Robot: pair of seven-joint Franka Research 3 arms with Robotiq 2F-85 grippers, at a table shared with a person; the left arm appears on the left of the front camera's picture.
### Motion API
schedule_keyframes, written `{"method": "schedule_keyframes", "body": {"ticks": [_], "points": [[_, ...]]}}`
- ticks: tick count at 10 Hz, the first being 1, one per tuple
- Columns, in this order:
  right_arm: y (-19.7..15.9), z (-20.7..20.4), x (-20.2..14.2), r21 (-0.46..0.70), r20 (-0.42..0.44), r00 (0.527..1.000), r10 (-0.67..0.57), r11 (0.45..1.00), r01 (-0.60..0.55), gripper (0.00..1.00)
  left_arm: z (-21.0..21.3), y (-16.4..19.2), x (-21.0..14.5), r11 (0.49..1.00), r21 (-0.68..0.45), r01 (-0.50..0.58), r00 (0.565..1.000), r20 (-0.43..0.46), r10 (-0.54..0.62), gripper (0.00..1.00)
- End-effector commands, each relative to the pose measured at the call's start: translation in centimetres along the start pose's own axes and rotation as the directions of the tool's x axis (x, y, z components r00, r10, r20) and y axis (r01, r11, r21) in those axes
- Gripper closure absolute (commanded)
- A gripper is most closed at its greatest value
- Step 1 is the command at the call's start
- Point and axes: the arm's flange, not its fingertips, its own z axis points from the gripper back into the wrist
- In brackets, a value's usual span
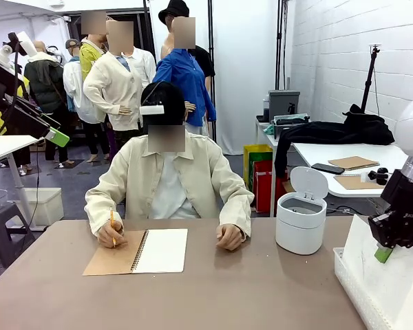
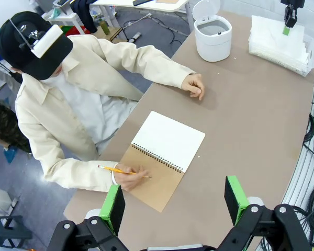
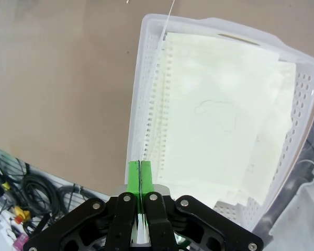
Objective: Sort the paper based on its condition.
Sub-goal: If a person hands you a paper, place it in the Organizing basket , and if it's crumpled, put it in the Trash can.
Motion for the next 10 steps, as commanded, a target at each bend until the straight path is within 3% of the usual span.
{"method": "schedule_keyframes", "body": {"ticks": [1,5,6,7,8,10], "points": [[0.0,-13.0,-13.8,0.020,0.021,0.999,-0.041,0.999,0.041,1.00,0.1,0.1,0.0,1.000,-0.002,-0.001,1.000,0.003,0.001,0.00],[-1.6,-13.0,-15.6,0.008,0.007,0.994,-0.112,0.994,0.112,1.00,0.1,0.1,0.0,1.000,-0.002,-0.001,1.000,0.003,0.001,0.00],[-2.3,-1.9,0.4,0.015,-0.040,0.997,-0.069,0.997,0.069,1.00,0.1,0.1,0.0,1.000,-0.002,-0.001,1.000,0.003,0.001,0.00],[-2.3,-1.9,0.4,0.015,-0.040,0.997,-0.069,0.997,0.069,1.00,0.1,0.1,0.0,1.000,-0.002,-0.001,1.000,0.003,0.001,0.00],[-3.1,-1.7,0.3,0.017,-0.036,0.995,-0.090,0.996,0.090,0.91,0.1,0.1,0.0,1.000,-0.002,-0.001,1.000,0.003,0.001,0.00],[-3.7,-1.3,-0.2,0.014,-0.060,0.992,-0.106,0.994,0.107,0.56,0.1,0.1,0.0,1.000,-0.002,-0.001,1.000,0.003,0.001,0.00]]}}
